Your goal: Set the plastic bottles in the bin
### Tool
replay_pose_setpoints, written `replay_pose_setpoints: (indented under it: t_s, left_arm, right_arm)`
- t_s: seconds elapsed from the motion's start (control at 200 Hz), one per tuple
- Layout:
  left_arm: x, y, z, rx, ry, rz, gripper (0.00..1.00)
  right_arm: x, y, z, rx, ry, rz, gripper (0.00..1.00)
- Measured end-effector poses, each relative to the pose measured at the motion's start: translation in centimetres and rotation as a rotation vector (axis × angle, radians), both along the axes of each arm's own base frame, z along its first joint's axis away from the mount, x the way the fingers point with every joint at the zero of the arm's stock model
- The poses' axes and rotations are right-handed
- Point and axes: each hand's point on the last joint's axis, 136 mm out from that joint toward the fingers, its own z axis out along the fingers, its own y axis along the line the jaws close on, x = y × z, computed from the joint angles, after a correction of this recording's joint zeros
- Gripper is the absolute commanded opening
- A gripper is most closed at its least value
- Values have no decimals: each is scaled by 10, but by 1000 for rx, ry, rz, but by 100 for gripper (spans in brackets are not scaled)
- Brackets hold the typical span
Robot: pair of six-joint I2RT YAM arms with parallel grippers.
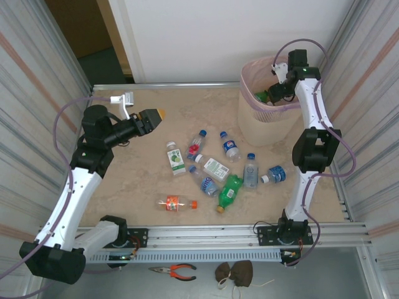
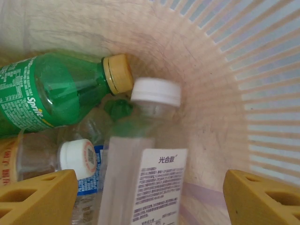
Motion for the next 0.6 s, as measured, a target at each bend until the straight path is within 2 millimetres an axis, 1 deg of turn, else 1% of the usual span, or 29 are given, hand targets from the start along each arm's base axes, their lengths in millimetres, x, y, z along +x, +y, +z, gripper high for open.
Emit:
replay_pose_setpoints:
  t_s: [0.165, 0.276, 0.346, 0.441, 0.601]
  left_arm:
    - [-1, -1, 0, -1, 0, -9, 71]
    - [-2, -1, -2, -1, 6, -13, 71]
    - [-2, -2, -4, 0, 11, -14, 70]
    - [-1, -2, -6, 1, 17, -14, 70]
    - [-1, -2, -15, -2, 48, -12, 68]
  right_arm:
    - [-1, 1, 4, 11, -8, -1, 83]
    - [-5, 2, 18, 17, -33, -9, 83]
    - [-10, 2, 35, 23, -65, -13, 84]
    - [-18, 5, 62, 33, -120, -9, 84]
    - [-34, 13, 105, 59, -211, -6, 83]
